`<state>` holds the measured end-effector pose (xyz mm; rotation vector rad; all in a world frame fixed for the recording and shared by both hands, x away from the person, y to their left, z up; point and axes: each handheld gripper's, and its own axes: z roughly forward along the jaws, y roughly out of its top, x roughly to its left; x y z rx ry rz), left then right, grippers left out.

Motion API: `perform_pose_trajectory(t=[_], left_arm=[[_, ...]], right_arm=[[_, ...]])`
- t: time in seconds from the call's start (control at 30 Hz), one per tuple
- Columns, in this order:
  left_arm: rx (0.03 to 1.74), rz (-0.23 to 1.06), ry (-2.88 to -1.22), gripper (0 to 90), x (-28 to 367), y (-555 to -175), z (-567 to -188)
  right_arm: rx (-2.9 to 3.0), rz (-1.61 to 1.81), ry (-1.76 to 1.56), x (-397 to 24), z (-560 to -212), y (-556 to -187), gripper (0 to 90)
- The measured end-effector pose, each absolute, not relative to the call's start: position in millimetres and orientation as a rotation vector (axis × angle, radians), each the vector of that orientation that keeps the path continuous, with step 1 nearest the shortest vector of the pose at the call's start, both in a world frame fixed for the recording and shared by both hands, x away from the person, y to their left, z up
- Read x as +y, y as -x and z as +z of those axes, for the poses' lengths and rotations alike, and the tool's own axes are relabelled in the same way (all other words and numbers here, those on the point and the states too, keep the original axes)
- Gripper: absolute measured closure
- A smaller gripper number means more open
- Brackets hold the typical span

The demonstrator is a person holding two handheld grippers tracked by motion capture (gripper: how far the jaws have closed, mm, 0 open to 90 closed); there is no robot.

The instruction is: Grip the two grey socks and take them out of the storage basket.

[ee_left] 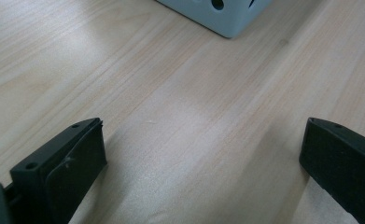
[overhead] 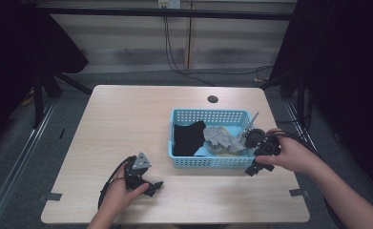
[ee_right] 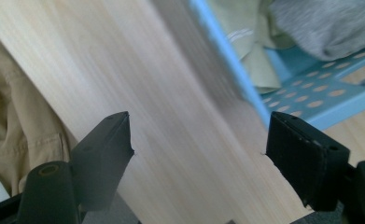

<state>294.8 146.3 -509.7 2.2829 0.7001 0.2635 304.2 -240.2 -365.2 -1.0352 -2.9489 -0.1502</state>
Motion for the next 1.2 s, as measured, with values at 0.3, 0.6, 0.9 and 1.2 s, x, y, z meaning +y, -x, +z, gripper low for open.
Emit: perform_pose_trajectory(t=[0.3, 0.6, 0.9, 1.2], left_arm=[[0.714, 0.255, -2.268, 0.0, 145.6, -293.9, -510.2], [0.710, 0.266, -2.271, 0.0, 145.7, -293.3, -510.1], [0.714, 0.269, -2.271, 0.0, 146.0, -292.0, -510.0], [0.709, 0.268, -2.278, 0.0, 146.2, -291.6, -509.7]], right_arm=[[-2.893, -0.174, 1.151, -237.0, -374.4, -348.6, 24.0], [-2.870, -0.179, 1.286, -221.9, -388.3, -381.7, 27.9], [-2.812, -0.186, 1.399, -207.2, -421.0, -411.4, 38.9], [-2.754, -0.175, 1.448, -210.0, -440.3, -420.4, 54.7]])
